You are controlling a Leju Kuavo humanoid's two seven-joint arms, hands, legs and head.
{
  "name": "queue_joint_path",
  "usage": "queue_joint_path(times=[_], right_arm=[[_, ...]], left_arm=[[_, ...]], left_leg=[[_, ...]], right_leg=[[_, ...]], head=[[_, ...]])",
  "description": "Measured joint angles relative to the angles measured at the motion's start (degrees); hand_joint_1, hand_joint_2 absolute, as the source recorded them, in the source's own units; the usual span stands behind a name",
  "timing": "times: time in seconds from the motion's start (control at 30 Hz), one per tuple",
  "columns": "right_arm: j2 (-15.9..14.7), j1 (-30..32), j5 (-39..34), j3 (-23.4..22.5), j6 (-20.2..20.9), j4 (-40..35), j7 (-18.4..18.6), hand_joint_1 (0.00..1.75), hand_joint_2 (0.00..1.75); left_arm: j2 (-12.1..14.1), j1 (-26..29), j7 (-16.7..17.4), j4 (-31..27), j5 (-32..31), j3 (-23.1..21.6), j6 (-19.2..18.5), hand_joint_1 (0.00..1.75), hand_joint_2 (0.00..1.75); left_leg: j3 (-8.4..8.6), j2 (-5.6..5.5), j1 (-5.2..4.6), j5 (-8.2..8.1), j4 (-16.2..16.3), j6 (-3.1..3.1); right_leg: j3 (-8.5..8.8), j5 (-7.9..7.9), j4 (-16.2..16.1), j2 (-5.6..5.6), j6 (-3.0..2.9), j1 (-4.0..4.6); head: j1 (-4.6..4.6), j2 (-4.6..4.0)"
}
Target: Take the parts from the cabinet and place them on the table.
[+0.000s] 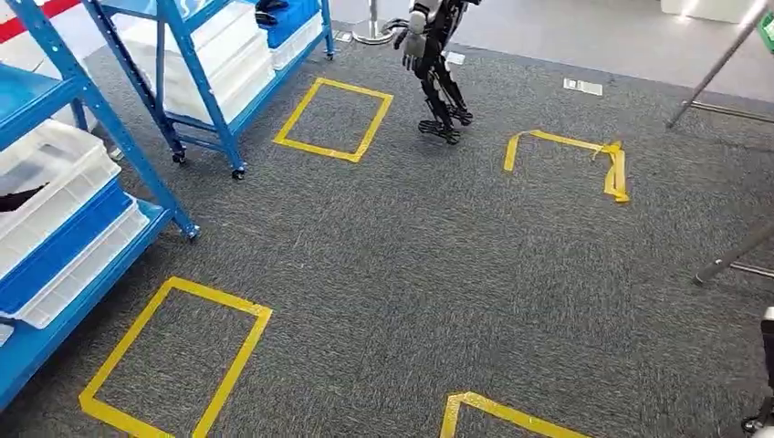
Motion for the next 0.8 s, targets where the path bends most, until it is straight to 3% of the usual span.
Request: queue_joint_path(times=[0.03, 0.07, 0.1, 0.13, 0.2, 0.23, 0.27, 0.3, 0.37, 0.4, 0.43, 0.47, 0.5, 0.53, 0.63, 0.73, 0.8], right_arm=[[-0.02, -0.21, 0.11, 0.04, 0.00, -0.02, 0.00, 0.00, 0.00], [-0.11, -0.38, 0.22, 0.00, 0.02, -0.02, 0.00, 0.00, 0.00], [-0.15, -0.24, 0.44, -0.09, 0.07, -0.02, -0.04, 0.00, 0.00], [-0.24, -0.17, 0.50, -0.28, 0.07, 0.00, -0.04, 0.00, 0.00], [-0.31, -0.18, 0.66, -0.39, 0.18, 0.18, 0.00, 0.00, 0.00], [-0.31, -0.18, 0.72, -0.37, 0.22, 0.35, 0.00, 0.00, 0.00], [-0.39, -0.23, 0.77, -0.44, 0.22, 0.52, 0.00, 0.00, 0.00], [-0.55, -0.31, 0.79, -0.50, 0.22, 0.59, -0.02, 0.00, 0.00], [-0.94, -0.60, 0.37, -0.52, 0.24, 0.68, -0.13, 0.00, 0.00], [-0.87, -0.89, 0.20, -0.50, 0.37, 0.96, -0.31, 0.00, 0.00], [-0.96, -0.86, -0.02, -0.52, 0.52, 1.00, -0.39, 0.00, 0.00], [-0.94, -0.78, -0.04, -0.52, 0.63, 1.14, -0.42, 0.00, 0.00], [-0.87, -0.92, -0.07, -0.50, 0.63, 1.22, -0.46, 0.00, 0.00], [-0.90, -0.94, -0.11, -0.50, 0.63, 1.29, -0.52, 0.00, 0.00], [-1.18, -0.95, -0.18, -0.52, 0.63, 1.51, -0.52, 0.00, 0.00], [-1.49, -0.93, -0.42, -0.57, 0.70, 1.64, -0.52, 0.00, 0.00], [-1.51, -0.82, -0.50, -0.61, 0.79, 1.64, -0.52, 0.00, 0.00]], left_arm=[[0.00, 0.01, 0.00, 0.02, 0.00, 0.00, 0.04, 0.00, 0.00], [-0.04, 0.04, 0.02, 0.04, 0.00, 0.00, 0.07, 0.00, 0.00], [-0.04, -0.11, 0.04, 0.04, 0.00, 0.00, 0.11, 0.00, 0.00], [0.07, -0.26, 0.04, 0.04, 0.00, 0.00, 0.11, 0.00, 0.00], [0.02, -0.28, 0.04, 0.07, 0.00, 0.00, 0.11, 0.00, 0.00], [-0.02, -0.29, 0.04, 0.09, 0.00, 0.00, 0.11, 0.00, 0.00], [-0.02, -0.27, 0.04, 0.09, 0.00, 0.00, 0.11, 0.00, 0.00], [-0.02, -0.25, 0.07, 0.11, 0.02, 0.02, 0.13, 0.00, 0.00], [-0.04, -0.24, 0.09, 0.13, 0.02, 0.02, 0.15, 0.00, 0.00], [0.09, -0.25, 0.09, 0.13, 0.02, 0.02, 0.20, 0.00, 0.00], [0.09, -0.27, 0.09, 0.13, 0.04, 0.02, 0.28, 0.00, 0.00], [0.09, -0.24, 0.09, 0.13, 0.04, 0.02, 0.31, 0.00, 0.00], [0.04, -0.13, 0.09, 0.13, 0.13, 0.02, 0.31, 0.00, 0.00], [0.04, -0.12, 0.11, 0.15, 0.13, 0.02, 0.31, 0.00, 0.00], [0.04, -0.26, 0.09, 0.15, 0.22, 0.02, 0.31, 0.00, 0.00], [0.02, -0.39, 0.31, 0.15, 0.22, 0.02, 0.42, 0.00, 0.00], [0.02, -0.41, 1.05, 0.15, 0.52, 0.02, 0.70, 0.00, 0.00]], left_leg=[[0.07, -0.79, 0.08, 0.38, -0.42, 0.55], [0.42, -1.18, 0.53, 0.75, -0.73, 0.96], [0.30, -1.86, 0.64, 0.95, -0.74, 1.33], [0.18, -2.52, 0.68, 1.09, -0.73, 1.55], [-0.14, -4.03, 0.64, 1.20, -0.65, 1.65], [-0.16, -4.49, 0.63, 1.22, -0.64, 1.65], [-0.08, -5.15, 0.67, 1.23, -0.63, 1.64], [0.03, -5.72, 0.76, 1.21, -0.53, 1.60], [0.15, -6.58, 0.93, 0.92, -0.14, 1.11], [-0.03, -6.83, 0.54, 0.77, 0.15, 0.60], [-0.27, -7.03, 0.53, 0.69, 0.27, 0.35], [-0.49, -6.97, 0.46, 0.61, 0.37, 0.36], [-0.58, -6.89, 0.46, 0.99, 0.27, 1.27], [-0.51, -6.81, 0.49, 1.00, 0.22, 1.43], [-0.20, -6.61, 0.65, 1.01, -0.17, 1.41], [-0.17, -6.59, 0.76, 1.12, -0.39, 1.22], [-0.16, -6.56, 0.82, 1.15, -0.42, 1.03]], right_leg=[[0.19, -0.11, 0.01, -0.60, 0.43, 0.20], [-0.43, -0.76, 1.09, 2.28, 0.78, -0.25], [-1.66, -2.53, 3.85, 5.61, 0.44, -0.33], [-3.71, -4.71, 8.37, 7.11, 0.11, -0.45], [-7.94, -7.77, 17.09, 7.79, 0.13, -0.46], [-8.80, -7.83, 18.71, 7.79, 0.49, -0.50], [-8.18, -6.74, 17.23, 7.79, 1.13, -0.61], [-6.36, -4.65, 13.14, 7.80, 1.91, -0.81], [-1.31, 0.01, 2.02, 8.14, 3.25, -1.41], [-1.26, -0.39, 1.19, 8.87, 2.79, -1.07], [-1.25, -0.10, 0.80, 8.76, 2.01, -1.15], [-1.12, 0.14, 0.60, 8.74, 1.75, -1.45], [-1.23, 0.22, 0.70, 8.77, 1.62, -1.27], [-1.24, 0.24, 0.70, 8.79, 1.61, -1.19], [-1.16, 0.23, 0.71, 8.84, 1.53, -0.86], [-1.22, 0.24, 0.73, 8.84, 0.84, -0.61], [-1.23, 0.23, 0.75, 8.85, 0.83, -0.53]], head=[[-0.07, 0.00], [-0.04, 0.00], [0.00, 0.00], [0.24, 0.00], [0.24, 0.00], [0.22, 0.00], [0.26, 0.00], [0.24, 0.00], [0.26, 0.00], [0.26, 0.00], [0.22, 0.00], [0.17, 0.00], [0.15, 0.00], [0.15, 0.00], [0.17, 0.00], [0.18, 0.00], [0.15, 0.00]])
